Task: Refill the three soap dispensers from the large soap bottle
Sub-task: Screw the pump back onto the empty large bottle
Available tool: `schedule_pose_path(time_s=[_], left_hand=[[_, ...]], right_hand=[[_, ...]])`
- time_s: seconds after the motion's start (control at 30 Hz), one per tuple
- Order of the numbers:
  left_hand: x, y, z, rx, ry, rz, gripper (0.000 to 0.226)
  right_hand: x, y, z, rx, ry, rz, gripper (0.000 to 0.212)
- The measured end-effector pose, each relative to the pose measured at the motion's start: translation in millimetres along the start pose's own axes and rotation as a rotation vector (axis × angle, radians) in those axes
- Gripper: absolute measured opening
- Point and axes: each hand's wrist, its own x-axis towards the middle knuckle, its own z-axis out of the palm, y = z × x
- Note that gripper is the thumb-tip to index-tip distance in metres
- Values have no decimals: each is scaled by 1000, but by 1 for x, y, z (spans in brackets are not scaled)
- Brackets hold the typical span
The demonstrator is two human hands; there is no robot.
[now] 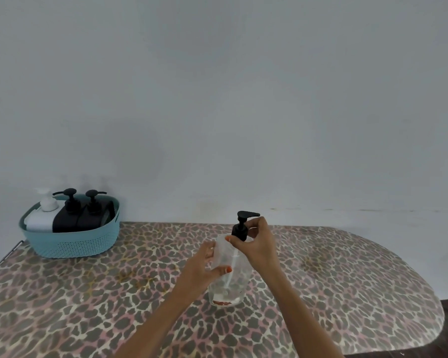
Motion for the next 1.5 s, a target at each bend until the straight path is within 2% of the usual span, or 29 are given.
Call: schedule_pose_path(time_s=[0.1,0.27,0.57,0.67,0.8,0.9,1.07,1.23,1.3,1.37,1.5], left_hand=[[0,1,-1,-1,-1,15,51],[-1,1,0,12,9,28,53],[0,-1,1,8,20,23,52],[0,-1,0,10,14,25,50],[0,0,-1,5,11,26,51],[0,0,0,0,11,29,51],[0,0,1,-6,18,27,51],[0,-1,0,-18,10,22,51],[0,0,0,-15,13,19,53],[1,1,0,-13,14,17,53],[0,1,0,-15,13,19,52]], right_hand=[[0,-2,2,2,-27,11,44],[-2,-1,-16,34,-292,-8,44],[3,2,8,-42,14,12,43],[2,0,12,-55,36,-5,45],[-1,-1,-4,18,-165,-6,48],[-1,-2,-18,51,-325,-4,42],[3,1,-12,44,-156,12,29],[3,2,8,2,30,17,40],[1,2,12,-28,48,-7,41],[-1,1,8,-37,-12,-37,41],[1,-2,-16,54,-319,1,38]])
